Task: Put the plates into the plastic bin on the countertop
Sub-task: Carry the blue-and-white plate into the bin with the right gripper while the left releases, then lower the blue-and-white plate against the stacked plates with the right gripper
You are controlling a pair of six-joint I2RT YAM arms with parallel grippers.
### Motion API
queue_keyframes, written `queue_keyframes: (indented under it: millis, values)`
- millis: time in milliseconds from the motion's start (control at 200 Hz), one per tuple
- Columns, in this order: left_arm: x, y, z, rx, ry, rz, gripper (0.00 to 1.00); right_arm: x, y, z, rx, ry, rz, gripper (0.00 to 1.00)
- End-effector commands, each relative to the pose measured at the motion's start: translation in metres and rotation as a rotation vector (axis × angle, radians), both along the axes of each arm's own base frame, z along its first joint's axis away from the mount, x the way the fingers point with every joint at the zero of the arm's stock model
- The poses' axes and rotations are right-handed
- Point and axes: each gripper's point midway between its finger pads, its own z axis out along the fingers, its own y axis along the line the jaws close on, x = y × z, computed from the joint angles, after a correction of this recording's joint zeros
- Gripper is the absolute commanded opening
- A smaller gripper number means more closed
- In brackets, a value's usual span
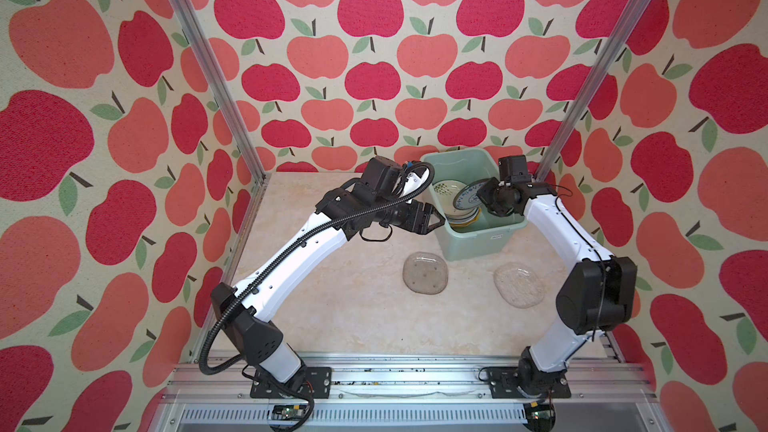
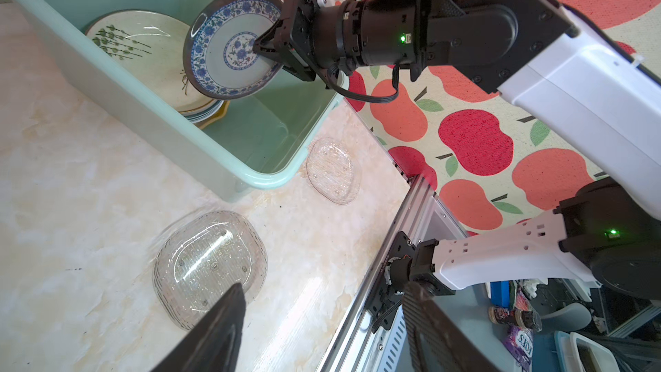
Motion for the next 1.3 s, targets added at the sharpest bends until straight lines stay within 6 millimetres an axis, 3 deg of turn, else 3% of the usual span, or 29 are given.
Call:
queue_keyframes:
  millis: [0,505,760,1296]
  values:
    - [0.003,0.0,0.001,0.028,-0.026,-0.014,0.72,0.014,-0.004,0.001,-0.028,-0.019,-0.017,0.0]
    - [0.007,-0.003,-0.013,0.087,-0.009,-0.035,0.72,0.048,0.006,-0.042,-0.028,0.053,-0.002,0.07]
    - [0.009,-0.002,-0.021,0.129,-0.008,-0.044,0.72,0.05,0.009,-0.058,-0.018,0.084,0.005,0.22]
    - [0.013,0.005,-0.026,0.141,0.015,-0.016,0.73,0.055,0.015,-0.074,0.005,0.109,0.036,0.31]
